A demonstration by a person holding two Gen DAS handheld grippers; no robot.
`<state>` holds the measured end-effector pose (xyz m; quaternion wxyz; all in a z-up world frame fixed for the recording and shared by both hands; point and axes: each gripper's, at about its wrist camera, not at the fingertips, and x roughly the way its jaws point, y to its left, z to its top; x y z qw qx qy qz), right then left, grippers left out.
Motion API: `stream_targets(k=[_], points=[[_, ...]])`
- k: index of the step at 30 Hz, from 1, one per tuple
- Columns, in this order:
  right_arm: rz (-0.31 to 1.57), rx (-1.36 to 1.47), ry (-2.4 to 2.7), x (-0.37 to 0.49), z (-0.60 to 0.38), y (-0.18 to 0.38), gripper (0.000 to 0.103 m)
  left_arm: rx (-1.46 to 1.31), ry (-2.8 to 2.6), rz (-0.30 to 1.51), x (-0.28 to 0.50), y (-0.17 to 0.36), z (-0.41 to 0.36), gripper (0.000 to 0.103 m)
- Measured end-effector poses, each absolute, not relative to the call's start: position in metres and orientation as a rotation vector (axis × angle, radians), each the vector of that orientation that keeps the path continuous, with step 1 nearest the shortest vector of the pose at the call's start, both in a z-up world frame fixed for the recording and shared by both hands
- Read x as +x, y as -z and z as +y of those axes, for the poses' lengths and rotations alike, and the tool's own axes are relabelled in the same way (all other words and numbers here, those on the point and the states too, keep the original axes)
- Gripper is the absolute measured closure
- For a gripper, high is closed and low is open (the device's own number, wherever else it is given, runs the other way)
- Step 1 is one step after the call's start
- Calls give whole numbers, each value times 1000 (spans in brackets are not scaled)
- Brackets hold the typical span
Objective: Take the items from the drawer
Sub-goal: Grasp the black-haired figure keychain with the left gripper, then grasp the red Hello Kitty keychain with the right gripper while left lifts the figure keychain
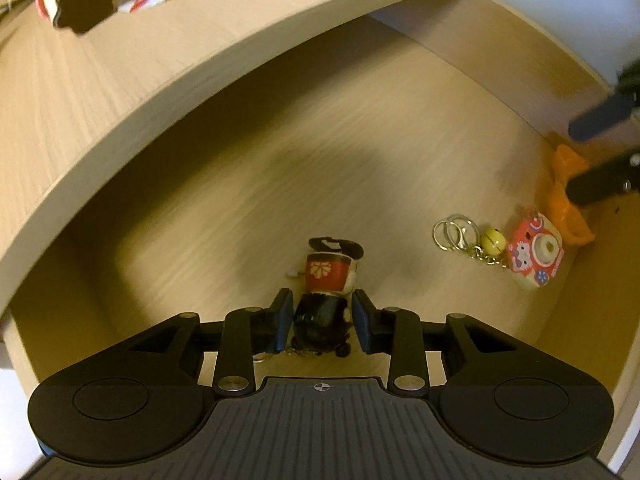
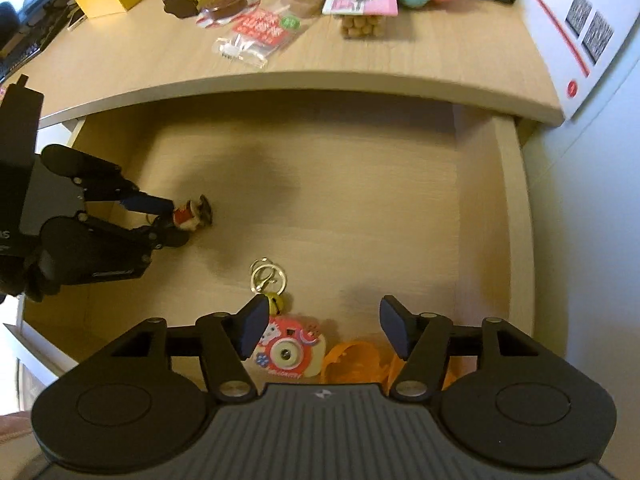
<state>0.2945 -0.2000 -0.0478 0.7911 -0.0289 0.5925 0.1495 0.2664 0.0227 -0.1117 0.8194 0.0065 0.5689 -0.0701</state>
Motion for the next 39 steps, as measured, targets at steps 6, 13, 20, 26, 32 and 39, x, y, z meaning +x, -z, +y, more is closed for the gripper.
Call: stream_targets(k=[6, 13, 20, 26, 32, 39], points=[[1414, 110, -337, 315, -197, 72, 40, -221, 119, 1266, 258, 104, 41, 70], [1538, 30, -363, 328, -164, 96, 38, -390, -10, 1133, 223, 58, 51, 97], [1568, -264, -324, 331, -127, 109, 30, -428, -60, 1088, 193, 44, 52, 97], [1489, -158, -347, 327, -135, 87, 30, -534, -51, 1323, 192, 72, 59, 90], [1411, -43, -341, 326, -149, 66, 30, -649, -83, 1465, 219, 101, 62, 90], [1261, -64, -272, 317, -173, 47, 30, -455, -105, 1275, 261, 103, 47, 88]])
